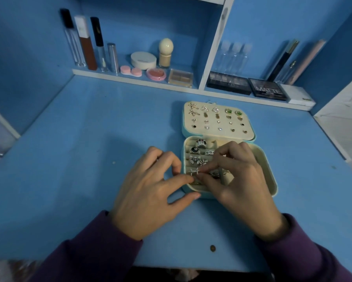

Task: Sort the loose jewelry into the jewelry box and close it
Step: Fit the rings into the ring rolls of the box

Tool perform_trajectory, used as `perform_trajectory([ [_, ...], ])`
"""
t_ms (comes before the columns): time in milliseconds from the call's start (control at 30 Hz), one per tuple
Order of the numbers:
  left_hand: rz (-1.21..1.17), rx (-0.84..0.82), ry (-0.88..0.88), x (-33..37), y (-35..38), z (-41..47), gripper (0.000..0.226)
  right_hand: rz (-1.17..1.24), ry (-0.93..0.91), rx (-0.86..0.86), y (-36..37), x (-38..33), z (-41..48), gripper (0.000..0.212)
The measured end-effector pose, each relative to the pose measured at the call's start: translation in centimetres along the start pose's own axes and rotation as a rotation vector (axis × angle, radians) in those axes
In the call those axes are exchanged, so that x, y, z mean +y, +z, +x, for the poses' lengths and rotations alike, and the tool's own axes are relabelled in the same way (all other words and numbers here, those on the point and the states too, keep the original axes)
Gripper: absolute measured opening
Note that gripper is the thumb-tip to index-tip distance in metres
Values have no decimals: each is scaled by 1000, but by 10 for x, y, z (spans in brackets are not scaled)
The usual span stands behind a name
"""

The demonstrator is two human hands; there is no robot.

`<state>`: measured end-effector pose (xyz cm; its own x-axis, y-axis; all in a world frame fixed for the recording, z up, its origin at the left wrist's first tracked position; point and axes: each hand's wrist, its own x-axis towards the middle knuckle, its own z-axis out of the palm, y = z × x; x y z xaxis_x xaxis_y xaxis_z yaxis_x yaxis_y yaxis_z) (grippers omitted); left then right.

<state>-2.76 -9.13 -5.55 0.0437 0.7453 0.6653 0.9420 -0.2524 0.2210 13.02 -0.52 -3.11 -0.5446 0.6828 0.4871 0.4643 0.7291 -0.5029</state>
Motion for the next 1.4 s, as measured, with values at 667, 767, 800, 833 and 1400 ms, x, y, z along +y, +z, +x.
perform_trajectory([
  [667,42,-22,7,-1,3,-4,33,-151,-142,-129,-16,0,3,20],
  [767,-128,-23,-121,2,-1,3,36,94,63,-62,-36,7,14,11],
  [800,-204,-7,-186,2,-4,9,35,156,134,-26,-44,13,20,7],
  [833,-283,8,-260,1,-7,16,32,203,211,11,-51,23,28,9],
  [1400,-517,-346,-977,-62,54,132,22,366,809,-236,-48,112,106,23],
])
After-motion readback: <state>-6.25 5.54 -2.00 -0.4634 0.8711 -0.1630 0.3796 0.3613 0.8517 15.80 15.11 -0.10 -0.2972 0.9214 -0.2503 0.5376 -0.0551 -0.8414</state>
